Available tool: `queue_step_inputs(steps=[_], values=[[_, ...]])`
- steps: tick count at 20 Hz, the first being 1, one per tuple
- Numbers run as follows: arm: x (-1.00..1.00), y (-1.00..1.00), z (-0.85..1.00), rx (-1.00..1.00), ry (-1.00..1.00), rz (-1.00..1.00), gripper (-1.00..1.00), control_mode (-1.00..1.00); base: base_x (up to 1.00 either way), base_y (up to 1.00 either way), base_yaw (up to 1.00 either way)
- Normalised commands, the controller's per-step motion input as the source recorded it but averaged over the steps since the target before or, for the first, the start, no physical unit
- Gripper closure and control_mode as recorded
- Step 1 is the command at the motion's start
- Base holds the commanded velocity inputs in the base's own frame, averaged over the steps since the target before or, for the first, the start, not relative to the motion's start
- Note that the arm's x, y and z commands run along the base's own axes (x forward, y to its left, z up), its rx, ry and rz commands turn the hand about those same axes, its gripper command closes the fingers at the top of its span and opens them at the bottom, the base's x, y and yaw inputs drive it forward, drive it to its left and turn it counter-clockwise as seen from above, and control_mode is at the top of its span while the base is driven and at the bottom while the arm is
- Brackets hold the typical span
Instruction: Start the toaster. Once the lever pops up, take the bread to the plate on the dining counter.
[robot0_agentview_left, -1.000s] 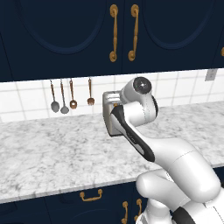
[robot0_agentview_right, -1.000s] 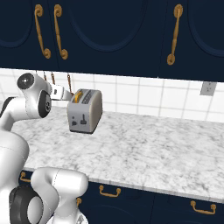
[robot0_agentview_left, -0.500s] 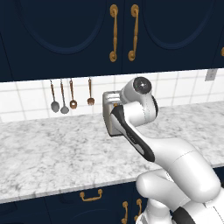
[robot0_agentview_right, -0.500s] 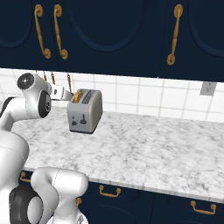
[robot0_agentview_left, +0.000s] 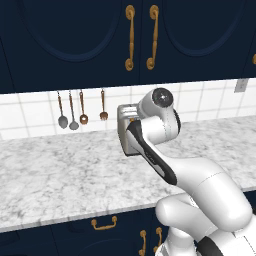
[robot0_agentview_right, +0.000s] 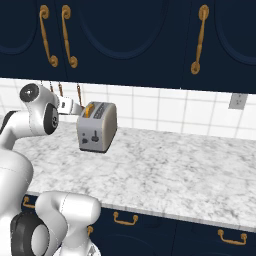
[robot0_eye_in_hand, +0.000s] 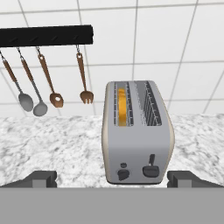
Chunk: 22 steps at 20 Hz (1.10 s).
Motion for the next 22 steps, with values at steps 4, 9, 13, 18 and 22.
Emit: queue_step_inputs(steps=[4, 9, 13, 18, 22], values=[[0.0, -0.03, -0.12, 0.0, 0.02, 0.0, -1.0, -1.0, 0.0, 0.0, 0.0], [0.13, -0.08, -0.18, -0.01, 0.0, 0.0, -1.0, -1.0, 0.0, 0.0, 0.0], [0.42, -0.11, -0.13, -0.01, 0.0, 0.0, -1.0, -1.0, 0.0, 0.0, 0.0], [0.67, -0.03, -0.12, -0.02, 0.02, 0.0, -1.0, -1.0, 0.0, 0.0, 0.0], [0.62, 0.0, -0.29, -0.04, 0.06, 0.0, -1.0, -1.0, 0.0, 0.0, 0.0]])
